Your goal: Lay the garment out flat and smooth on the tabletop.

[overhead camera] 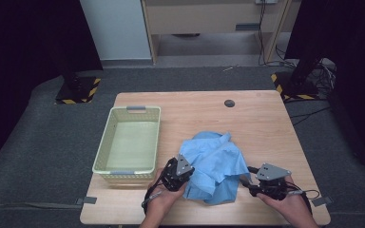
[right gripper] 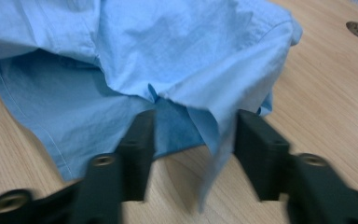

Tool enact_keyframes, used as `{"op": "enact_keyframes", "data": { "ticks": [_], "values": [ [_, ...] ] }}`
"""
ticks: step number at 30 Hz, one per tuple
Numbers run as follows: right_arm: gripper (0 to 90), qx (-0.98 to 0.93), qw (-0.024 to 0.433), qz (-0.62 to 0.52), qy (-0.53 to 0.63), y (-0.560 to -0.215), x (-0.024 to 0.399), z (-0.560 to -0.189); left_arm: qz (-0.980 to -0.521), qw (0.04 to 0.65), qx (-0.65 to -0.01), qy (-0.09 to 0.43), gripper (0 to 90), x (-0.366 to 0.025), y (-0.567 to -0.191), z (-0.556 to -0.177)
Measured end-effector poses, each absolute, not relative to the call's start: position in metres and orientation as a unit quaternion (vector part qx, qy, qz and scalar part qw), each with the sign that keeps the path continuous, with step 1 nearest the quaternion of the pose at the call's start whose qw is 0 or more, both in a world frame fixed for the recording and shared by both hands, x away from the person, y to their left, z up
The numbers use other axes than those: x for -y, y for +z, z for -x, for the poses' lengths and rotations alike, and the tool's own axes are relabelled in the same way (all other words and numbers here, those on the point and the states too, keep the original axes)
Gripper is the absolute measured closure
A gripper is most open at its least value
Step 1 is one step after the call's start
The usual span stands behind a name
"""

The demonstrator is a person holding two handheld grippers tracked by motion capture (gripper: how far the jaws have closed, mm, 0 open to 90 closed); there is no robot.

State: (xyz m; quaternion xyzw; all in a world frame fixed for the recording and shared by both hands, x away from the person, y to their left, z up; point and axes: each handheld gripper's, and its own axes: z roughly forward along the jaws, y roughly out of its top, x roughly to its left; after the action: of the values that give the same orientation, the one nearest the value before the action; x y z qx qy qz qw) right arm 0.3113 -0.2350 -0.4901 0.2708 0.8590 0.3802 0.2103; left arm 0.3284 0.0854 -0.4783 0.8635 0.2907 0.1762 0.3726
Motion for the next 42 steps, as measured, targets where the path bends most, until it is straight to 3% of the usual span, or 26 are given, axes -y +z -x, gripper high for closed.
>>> {"op": "enact_keyframes", "data": {
  "ticks": [3,8,25,29,37,42],
  "values": [
    [71.6,-0.861,0.212,-0.273,0.374,-0.489,0.235,-0.312,-0.863,0.376,-0.288,0.176,90.0,-0.085,-0.478,-0.327],
    [89.5,-0.854,0.198,-0.287,0.387,-0.487,0.239,-0.313,-0.863,0.376,-0.291,0.169,90.0,-0.087,-0.479,-0.325],
    [90.0,-0.807,0.206,-0.399,0.384,-0.485,0.307,-0.33,-0.866,0.372,-0.289,0.168,89.7,-0.083,-0.483,-0.326],
    [90.0,-0.793,0.213,-0.429,0.377,-0.486,0.322,-0.332,-0.86,0.377,-0.296,0.175,78.4,-0.085,-0.481,-0.326],
    [89.5,-0.774,0.211,-0.476,0.36,-0.5,0.348,-0.339,-0.857,0.385,-0.295,0.175,66.3,-0.085,-0.481,-0.328],
    [72.8,-0.762,0.221,-0.485,0.368,-0.498,0.351,-0.335,-0.854,0.386,-0.3,0.179,60.4,-0.086,-0.481,-0.332]
  ]
}}
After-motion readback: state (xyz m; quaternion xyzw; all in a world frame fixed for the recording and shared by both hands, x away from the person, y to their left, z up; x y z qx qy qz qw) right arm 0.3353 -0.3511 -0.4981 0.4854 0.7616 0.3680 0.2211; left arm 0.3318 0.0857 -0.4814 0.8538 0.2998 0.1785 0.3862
